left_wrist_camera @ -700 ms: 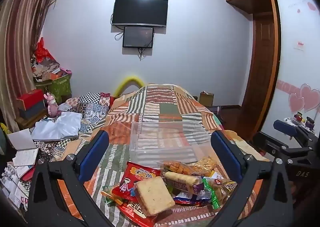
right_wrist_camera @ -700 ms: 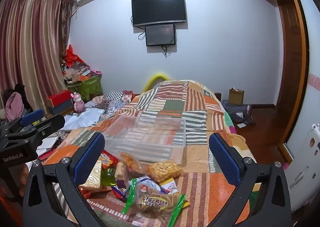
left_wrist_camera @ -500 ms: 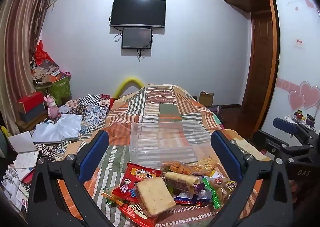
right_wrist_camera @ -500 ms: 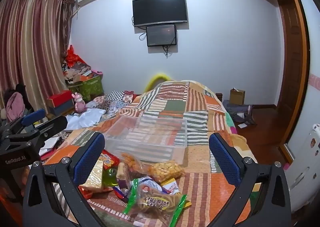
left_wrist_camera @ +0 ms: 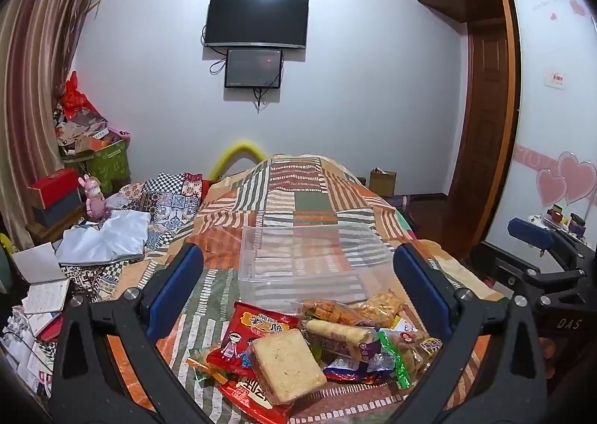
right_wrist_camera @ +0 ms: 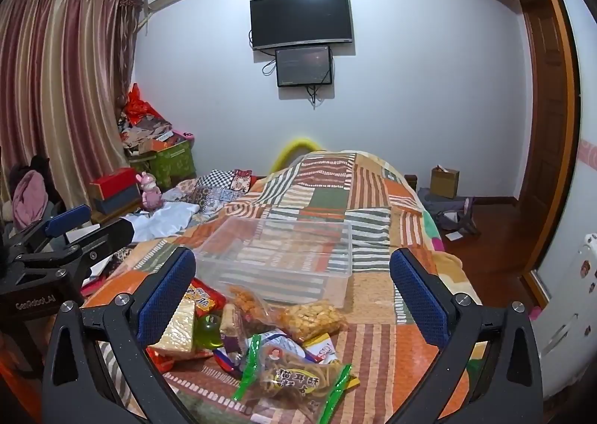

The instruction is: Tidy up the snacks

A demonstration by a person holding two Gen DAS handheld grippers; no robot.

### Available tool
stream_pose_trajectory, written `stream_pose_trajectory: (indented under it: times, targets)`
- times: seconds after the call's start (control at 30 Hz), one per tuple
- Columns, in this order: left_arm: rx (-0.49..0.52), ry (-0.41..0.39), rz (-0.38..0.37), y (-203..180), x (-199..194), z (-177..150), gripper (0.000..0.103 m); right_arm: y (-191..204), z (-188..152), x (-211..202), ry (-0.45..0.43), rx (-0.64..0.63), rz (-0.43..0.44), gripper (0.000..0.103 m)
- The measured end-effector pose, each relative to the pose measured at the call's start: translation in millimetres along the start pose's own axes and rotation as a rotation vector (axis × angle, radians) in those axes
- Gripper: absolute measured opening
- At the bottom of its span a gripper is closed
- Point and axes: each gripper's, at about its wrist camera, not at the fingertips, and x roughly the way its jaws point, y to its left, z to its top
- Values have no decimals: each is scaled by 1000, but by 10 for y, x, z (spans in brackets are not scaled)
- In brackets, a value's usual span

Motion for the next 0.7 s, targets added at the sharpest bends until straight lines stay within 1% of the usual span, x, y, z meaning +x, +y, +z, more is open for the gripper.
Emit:
stream_pose_trajectory:
  times: [0.7]
  targets:
    - [-3,8,-9,33,42,-31,103,106,15,-10,-7,1,7,103]
